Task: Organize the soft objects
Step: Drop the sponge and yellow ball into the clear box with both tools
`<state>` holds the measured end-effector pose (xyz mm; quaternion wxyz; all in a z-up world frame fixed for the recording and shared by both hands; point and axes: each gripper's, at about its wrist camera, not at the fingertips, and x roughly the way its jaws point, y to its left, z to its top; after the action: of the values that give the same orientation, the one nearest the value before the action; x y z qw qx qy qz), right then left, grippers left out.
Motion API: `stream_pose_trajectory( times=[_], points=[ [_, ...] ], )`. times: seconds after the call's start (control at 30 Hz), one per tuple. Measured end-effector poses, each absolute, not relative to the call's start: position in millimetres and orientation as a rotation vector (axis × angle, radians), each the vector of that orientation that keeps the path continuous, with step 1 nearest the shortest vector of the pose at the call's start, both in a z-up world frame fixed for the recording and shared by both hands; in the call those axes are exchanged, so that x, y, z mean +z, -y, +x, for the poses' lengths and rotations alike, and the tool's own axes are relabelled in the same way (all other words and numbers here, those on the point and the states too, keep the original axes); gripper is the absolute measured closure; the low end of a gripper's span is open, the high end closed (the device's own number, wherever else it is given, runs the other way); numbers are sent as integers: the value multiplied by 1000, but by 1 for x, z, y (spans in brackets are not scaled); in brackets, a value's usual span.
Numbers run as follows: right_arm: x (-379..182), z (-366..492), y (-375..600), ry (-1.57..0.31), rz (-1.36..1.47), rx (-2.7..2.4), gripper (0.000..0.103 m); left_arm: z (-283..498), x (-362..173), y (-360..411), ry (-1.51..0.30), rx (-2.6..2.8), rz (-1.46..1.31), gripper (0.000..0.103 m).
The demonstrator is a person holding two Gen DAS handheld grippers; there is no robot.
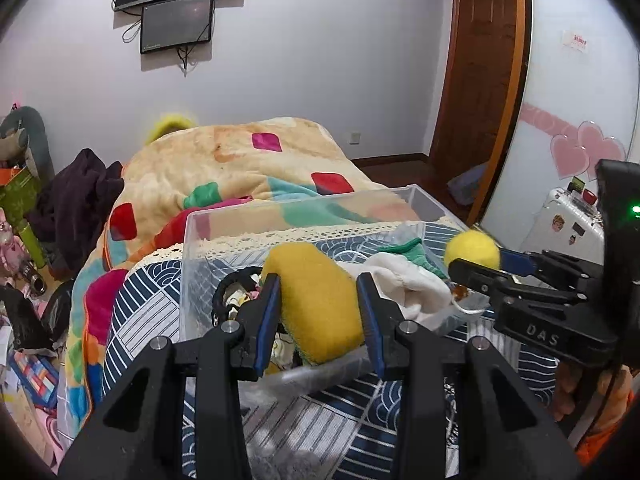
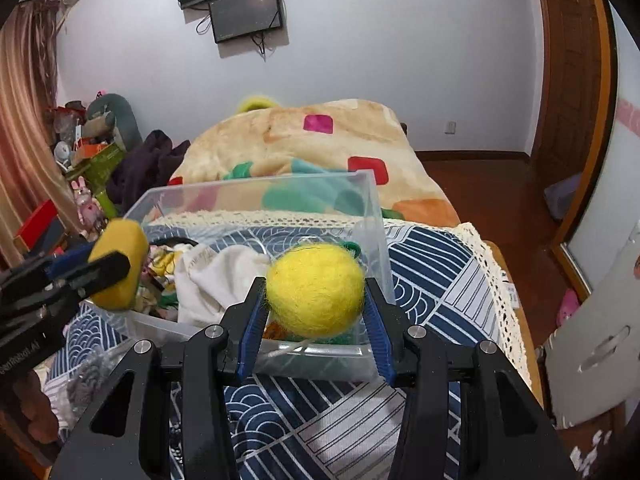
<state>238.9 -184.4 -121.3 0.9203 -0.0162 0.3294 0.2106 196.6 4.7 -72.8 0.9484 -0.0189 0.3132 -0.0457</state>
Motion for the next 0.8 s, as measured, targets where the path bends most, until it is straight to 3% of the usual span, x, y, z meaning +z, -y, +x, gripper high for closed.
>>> stream_pose_trajectory(
  times=[0.23,0.3,0.37,0.5,0.67,0.8],
  points=[
    [-117,237,186,-678,-39,431,59,216,-96,-13,-736,-109,-93,65],
    [-116,238,184,-682,-42,437,56,214,-97,-11,-729,-103,-79,63],
    [-115,238,184,-680,-48,438,43,211,-95,-9,-724,-109,-76,59],
    [-114,235,182,-669,-61,444,40,204,-90,-11,-727,-124,-87,55],
    [-103,225,185,-635,-60,452,37,187,-75,-20,-685,-112,-112,30],
    [-93,210,190,-584,-59,469,28,167,-62,-27,-651,-107,-107,20]
  ],
)
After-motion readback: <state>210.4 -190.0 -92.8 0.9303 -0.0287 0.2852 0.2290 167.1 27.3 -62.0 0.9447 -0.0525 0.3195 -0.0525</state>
